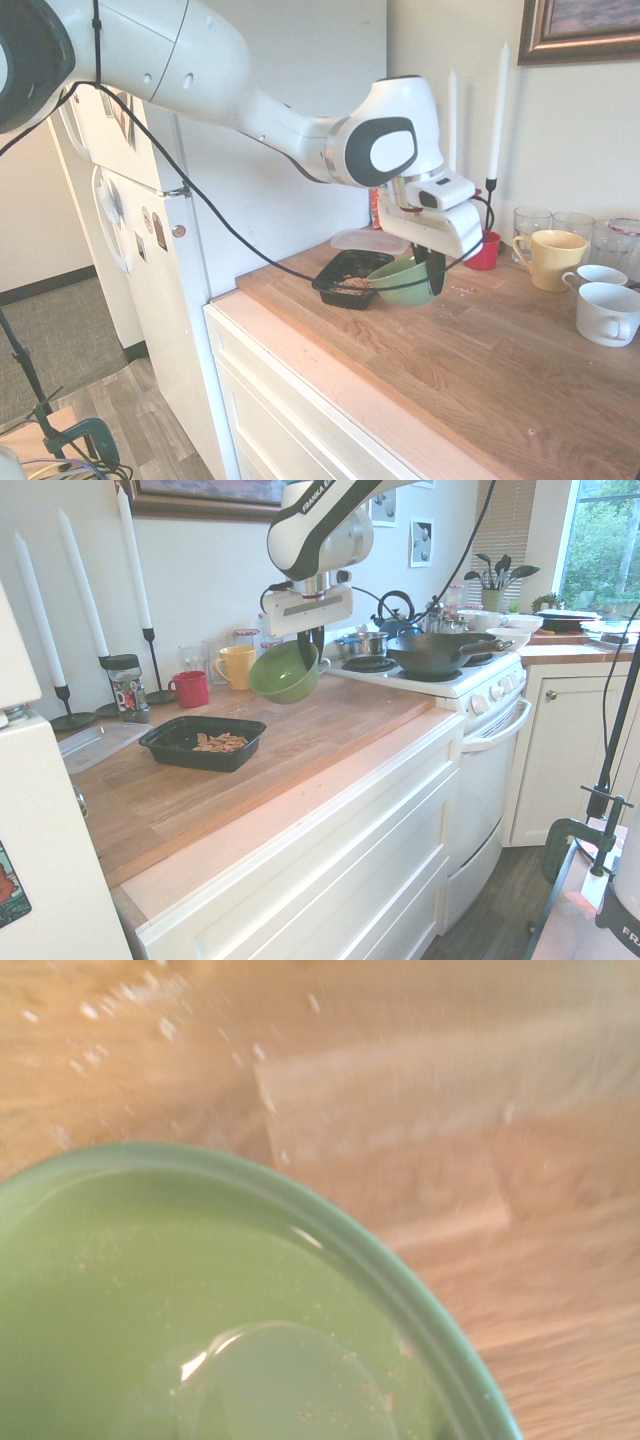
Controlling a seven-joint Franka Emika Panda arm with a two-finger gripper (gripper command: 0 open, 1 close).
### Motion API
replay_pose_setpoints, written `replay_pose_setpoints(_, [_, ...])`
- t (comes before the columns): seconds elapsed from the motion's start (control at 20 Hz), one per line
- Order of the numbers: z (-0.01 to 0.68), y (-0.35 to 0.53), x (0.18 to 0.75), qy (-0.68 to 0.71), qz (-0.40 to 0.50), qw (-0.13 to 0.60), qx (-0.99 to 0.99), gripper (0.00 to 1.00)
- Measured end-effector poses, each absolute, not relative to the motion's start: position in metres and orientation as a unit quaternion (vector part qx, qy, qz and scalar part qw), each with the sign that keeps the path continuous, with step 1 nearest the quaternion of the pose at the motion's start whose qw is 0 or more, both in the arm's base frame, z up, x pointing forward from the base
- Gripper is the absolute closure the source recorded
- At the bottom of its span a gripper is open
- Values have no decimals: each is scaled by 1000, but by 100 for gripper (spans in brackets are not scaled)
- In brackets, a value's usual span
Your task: Pour the cereal into the box
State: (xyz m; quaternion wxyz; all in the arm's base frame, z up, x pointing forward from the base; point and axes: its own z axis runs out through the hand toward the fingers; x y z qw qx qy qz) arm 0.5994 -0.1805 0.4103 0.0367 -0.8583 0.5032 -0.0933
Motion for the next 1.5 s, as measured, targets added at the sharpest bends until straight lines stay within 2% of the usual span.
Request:
replay_pose_setpoints(0.3, [359, -249, 604, 516, -51, 190, -834, 100])
replay_pose_setpoints(0.75, [323, -303, 642, 522, -25, 197, -829, 100])
replay_pose_setpoints(0.8, [324, -305, 645, 522, -24, 197, -830, 0])
replay_pose_setpoints(1.3, [323, -311, 650, 516, -11, 195, -834, 0])
replay_pose_setpoints(1.5, [339, -307, 651, 499, -20, 167, -850, 0])
